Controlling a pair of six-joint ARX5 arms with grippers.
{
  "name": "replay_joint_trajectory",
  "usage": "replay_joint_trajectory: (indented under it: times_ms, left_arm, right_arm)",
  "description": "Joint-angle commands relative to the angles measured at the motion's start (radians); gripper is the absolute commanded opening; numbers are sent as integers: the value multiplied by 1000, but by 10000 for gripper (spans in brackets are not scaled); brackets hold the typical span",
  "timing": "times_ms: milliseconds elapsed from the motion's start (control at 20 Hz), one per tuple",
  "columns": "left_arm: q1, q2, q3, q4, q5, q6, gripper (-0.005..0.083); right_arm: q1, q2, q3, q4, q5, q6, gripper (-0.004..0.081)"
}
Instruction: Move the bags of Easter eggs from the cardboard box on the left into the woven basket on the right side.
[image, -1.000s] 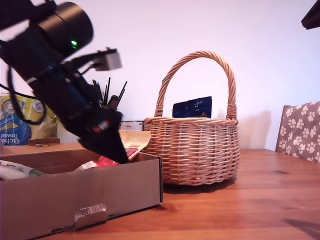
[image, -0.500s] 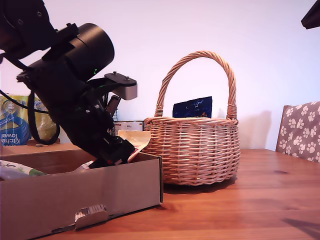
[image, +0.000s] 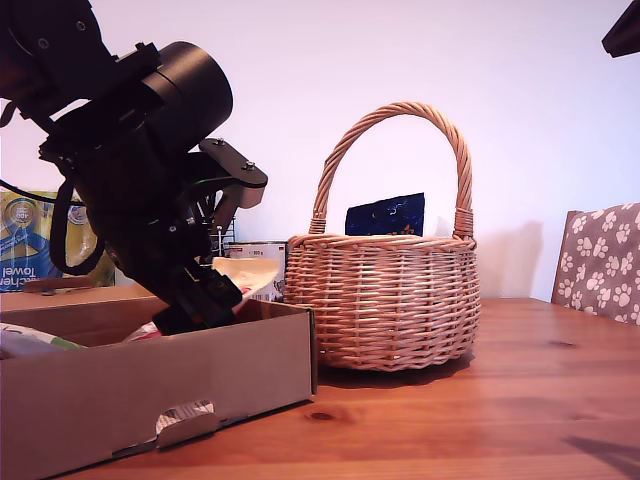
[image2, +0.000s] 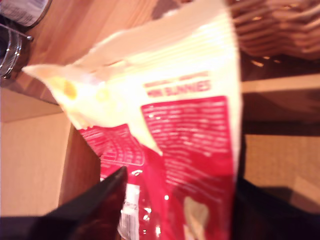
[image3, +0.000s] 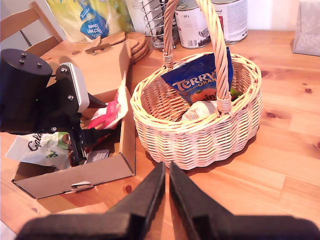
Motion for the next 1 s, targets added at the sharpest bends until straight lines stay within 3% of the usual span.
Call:
replay_joint_trajectory:
  times_ms: [0,200,250,450,650,950]
  left_arm:
    - [4,-14,-6,3,-10,-2,305]
    - [6,-18,-6,1,-13,49,5]
    - [5,-25,-6,0,-13,71,-22]
    - [5,-113,-6,-55,-15,77,-21]
    - [5,-286,5,-170,74,75,-21]
    - [5,-491,7,-181,403,69,-21]
  right_arm:
    - [5,0,-14,8,-3,-2,-13]
    - [5,0,-14,8,-3,-2,-13]
    - [5,0,-14,8,-3,-2,-13]
    - [5,0,-14,8,-3,-2,-13]
    - [5,0,-14,8,-3,-2,-13]
    - [5,0,-14,8,-3,-2,-13]
